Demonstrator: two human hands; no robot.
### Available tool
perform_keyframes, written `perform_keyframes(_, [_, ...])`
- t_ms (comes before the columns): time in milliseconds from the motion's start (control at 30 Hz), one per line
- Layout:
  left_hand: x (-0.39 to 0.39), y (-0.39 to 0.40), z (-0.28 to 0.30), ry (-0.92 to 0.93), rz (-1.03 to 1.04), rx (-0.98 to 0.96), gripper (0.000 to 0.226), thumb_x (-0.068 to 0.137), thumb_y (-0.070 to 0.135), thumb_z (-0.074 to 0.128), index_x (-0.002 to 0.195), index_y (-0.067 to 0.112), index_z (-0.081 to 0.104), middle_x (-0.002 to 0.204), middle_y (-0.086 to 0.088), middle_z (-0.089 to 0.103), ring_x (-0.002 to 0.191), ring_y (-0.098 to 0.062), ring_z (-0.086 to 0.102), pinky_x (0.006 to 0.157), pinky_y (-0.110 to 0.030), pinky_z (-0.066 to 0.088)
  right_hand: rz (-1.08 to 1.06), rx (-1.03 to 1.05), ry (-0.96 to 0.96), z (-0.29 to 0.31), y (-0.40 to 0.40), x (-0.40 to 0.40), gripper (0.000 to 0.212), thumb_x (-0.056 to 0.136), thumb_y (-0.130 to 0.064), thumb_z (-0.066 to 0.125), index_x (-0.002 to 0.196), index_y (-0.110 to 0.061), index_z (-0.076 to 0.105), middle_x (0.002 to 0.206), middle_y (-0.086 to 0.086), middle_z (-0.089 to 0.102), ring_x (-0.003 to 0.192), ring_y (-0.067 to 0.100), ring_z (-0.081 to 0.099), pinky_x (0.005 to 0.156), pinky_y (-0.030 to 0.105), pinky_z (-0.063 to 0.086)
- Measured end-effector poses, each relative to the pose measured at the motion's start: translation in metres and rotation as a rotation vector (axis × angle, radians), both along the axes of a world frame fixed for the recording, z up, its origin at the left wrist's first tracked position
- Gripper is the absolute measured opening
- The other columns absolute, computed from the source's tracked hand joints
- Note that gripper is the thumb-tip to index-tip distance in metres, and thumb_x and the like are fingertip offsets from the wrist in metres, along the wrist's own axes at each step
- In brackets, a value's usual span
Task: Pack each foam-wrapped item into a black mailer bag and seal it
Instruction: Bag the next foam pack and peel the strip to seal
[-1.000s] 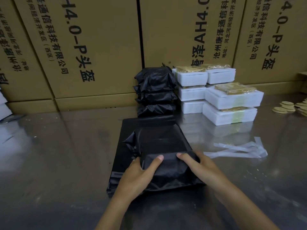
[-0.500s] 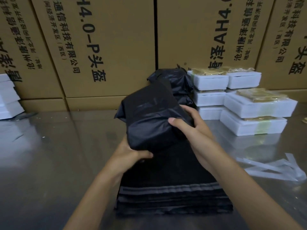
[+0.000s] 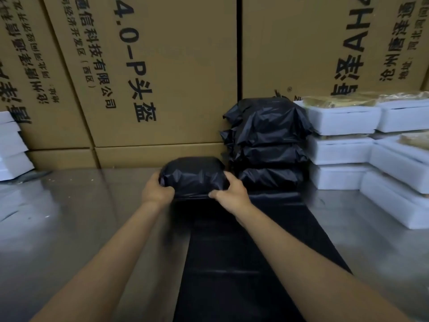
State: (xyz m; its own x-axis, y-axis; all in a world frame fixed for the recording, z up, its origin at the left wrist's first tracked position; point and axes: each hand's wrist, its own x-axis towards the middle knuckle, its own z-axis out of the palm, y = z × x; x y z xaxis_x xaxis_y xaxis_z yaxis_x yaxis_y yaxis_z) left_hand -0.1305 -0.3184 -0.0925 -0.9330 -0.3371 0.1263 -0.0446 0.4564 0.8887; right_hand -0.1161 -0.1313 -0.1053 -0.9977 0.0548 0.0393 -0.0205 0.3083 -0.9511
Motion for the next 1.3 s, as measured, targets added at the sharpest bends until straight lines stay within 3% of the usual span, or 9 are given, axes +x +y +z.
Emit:
perform_keyframes(67, [-0.024, 0.002, -0.015, -0.056, -0.037, -0.105, 0.047, 0.087, -0.009, 0.052, 0.132, 0.005, 0.052, 0.126, -0.018, 0.062, 0.116, -0.038, 0.056, 0.094, -0.041, 0.045, -0.157, -0.1, -0.075, -0.023, -0.001, -0.014, 0.042, 0.088, -0.01, 0.072, 0.126, -0.018, 0.058, 0.113, 0.007, 0.07, 0.082, 0.02, 0.075, 0.072, 0.025, 0.061])
perform_keyframes(133, [-0.045, 0.005, -0.028, -0.095, -0.075, -0.18, 0.051, 0.088, -0.006, 0.056, 0.137, 0.01, 0.051, 0.129, -0.015, 0.061, 0.119, -0.037, 0.054, 0.087, -0.037, 0.042, -0.351, -0.157, -0.096, -0.036, 0.001, -0.024, 0.013, 0.094, -0.017, 0.067, 0.1, -0.016, 0.055, 0.09, 0.01, 0.074, 0.046, 0.011, 0.069, 0.04, 0.013, 0.047])
perform_keyframes(200, [-0.064, 0.009, -0.035, -0.1, -0.095, -0.264, 0.051, 0.09, 0.002, 0.062, 0.139, 0.015, 0.05, 0.13, -0.012, 0.061, 0.12, -0.036, 0.055, 0.082, -0.032, 0.04, -0.418, -0.138, -0.068, -0.042, 0.001, -0.035, 0.018, 0.098, -0.026, 0.061, 0.087, -0.02, 0.047, 0.081, 0.009, 0.072, 0.036, 0.008, 0.062, 0.031, 0.012, 0.037])
perform_keyframes(333, [-0.093, 0.015, -0.041, -0.147, 0.012, -0.46, 0.04, 0.095, 0.025, 0.065, 0.132, 0.014, 0.056, 0.127, -0.014, 0.063, 0.119, -0.037, 0.057, 0.085, -0.036, 0.045, -0.363, -0.047, -0.042, -0.047, -0.002, -0.043, 0.008, 0.097, -0.021, 0.058, 0.091, -0.022, 0.053, 0.072, 0.003, 0.071, 0.047, 0.01, 0.067, 0.047, 0.023, 0.054])
perform_keyframes(533, [-0.111, 0.024, -0.051, -0.313, 0.076, -0.695, 0.05, 0.095, 0.053, 0.056, 0.131, 0.018, 0.053, 0.134, -0.016, 0.054, 0.13, -0.037, 0.045, 0.101, -0.044, 0.041, -0.274, -0.093, -0.137, -0.042, 0.008, -0.047, 0.025, 0.098, -0.016, 0.056, 0.122, -0.017, 0.049, 0.083, 0.007, 0.074, 0.041, 0.006, 0.064, 0.038, 0.013, 0.042])
perform_keyframes(700, [-0.085, 0.038, -0.058, -0.231, 0.194, -0.497, 0.068, 0.087, 0.056, 0.067, 0.134, 0.012, 0.043, 0.141, -0.017, 0.045, 0.135, -0.037, 0.036, 0.104, -0.049, 0.036, -0.228, -0.148, -0.182, -0.034, 0.009, -0.037, 0.039, 0.097, -0.011, 0.055, 0.133, -0.015, 0.043, 0.08, 0.008, 0.072, 0.055, 0.014, 0.071, 0.059, 0.022, 0.057])
perform_keyframes(933, [-0.036, 0.06, -0.052, -0.173, 0.085, -0.137, 0.062, 0.1, 0.022, 0.056, 0.149, 0.0, 0.026, 0.156, -0.024, 0.025, 0.14, -0.041, 0.033, 0.11, -0.047, 0.035, -0.07, -0.028, -0.127, -0.029, 0.004, 0.017, 0.022, 0.094, -0.017, 0.054, 0.115, -0.023, 0.051, 0.095, -0.009, 0.057, 0.079, 0.001, 0.052, 0.057, 0.014, 0.036])
perform_keyframes(1100, [0.012, 0.061, -0.038, -0.191, 0.032, -0.103, 0.053, 0.1, 0.009, 0.043, 0.151, 0.003, 0.029, 0.151, -0.023, 0.037, 0.133, -0.041, 0.042, 0.104, -0.044, 0.038, 0.044, 0.12, -0.118, -0.032, 0.012, 0.068, 0.018, 0.095, -0.019, 0.057, 0.111, -0.023, 0.054, 0.12, -0.005, 0.052, 0.099, 0.008, 0.051, 0.071, 0.017, 0.04])
perform_keyframes(1300, [0.085, 0.1, -0.025, -0.302, -0.123, -0.28, 0.056, 0.102, 0.03, 0.042, 0.154, 0.017, 0.025, 0.161, -0.013, 0.023, 0.145, -0.036, 0.026, 0.116, -0.05, 0.027, 0.07, 0.124, -0.205, -0.014, 0.056, 0.128, 0.015, 0.095, -0.021, 0.056, 0.107, -0.025, 0.065, 0.103, -0.01, 0.06, 0.093, 0.002, 0.055, 0.068, 0.014, 0.042])
